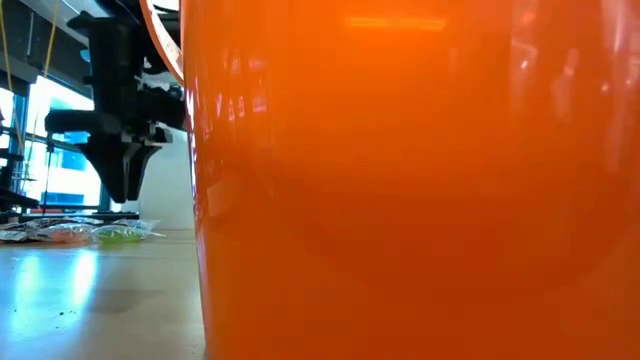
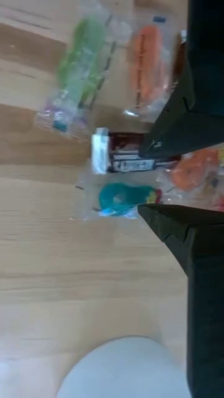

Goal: Organize candy in baskets
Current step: Put the blue gummy into the white bucket

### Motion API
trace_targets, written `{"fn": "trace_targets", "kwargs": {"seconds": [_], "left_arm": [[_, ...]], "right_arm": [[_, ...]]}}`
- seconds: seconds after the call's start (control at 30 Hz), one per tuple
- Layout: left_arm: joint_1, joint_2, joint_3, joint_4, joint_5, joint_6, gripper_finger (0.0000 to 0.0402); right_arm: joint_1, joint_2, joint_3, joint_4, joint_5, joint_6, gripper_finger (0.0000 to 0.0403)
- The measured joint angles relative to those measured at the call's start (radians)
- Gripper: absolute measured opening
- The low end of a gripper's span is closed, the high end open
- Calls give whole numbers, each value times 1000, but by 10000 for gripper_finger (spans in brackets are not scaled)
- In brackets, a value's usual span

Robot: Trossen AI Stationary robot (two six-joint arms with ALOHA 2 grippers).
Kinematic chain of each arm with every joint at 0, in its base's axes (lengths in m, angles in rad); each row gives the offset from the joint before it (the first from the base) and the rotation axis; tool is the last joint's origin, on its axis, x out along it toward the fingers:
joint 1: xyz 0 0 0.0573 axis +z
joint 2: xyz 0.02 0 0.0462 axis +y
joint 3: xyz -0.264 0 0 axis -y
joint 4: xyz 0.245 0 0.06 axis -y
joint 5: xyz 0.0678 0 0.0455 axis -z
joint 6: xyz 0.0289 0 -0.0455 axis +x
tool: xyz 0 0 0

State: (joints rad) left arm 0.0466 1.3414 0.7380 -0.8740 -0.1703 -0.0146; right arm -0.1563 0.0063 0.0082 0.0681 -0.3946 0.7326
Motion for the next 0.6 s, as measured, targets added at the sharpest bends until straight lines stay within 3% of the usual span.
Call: {"fn": "trace_targets", "kwargs": {"seconds": [0.6], "left_arm": [[107,134,-20,80,-5,37,115]], "right_arm": [[0,0,0,0,0,0,138]]}}
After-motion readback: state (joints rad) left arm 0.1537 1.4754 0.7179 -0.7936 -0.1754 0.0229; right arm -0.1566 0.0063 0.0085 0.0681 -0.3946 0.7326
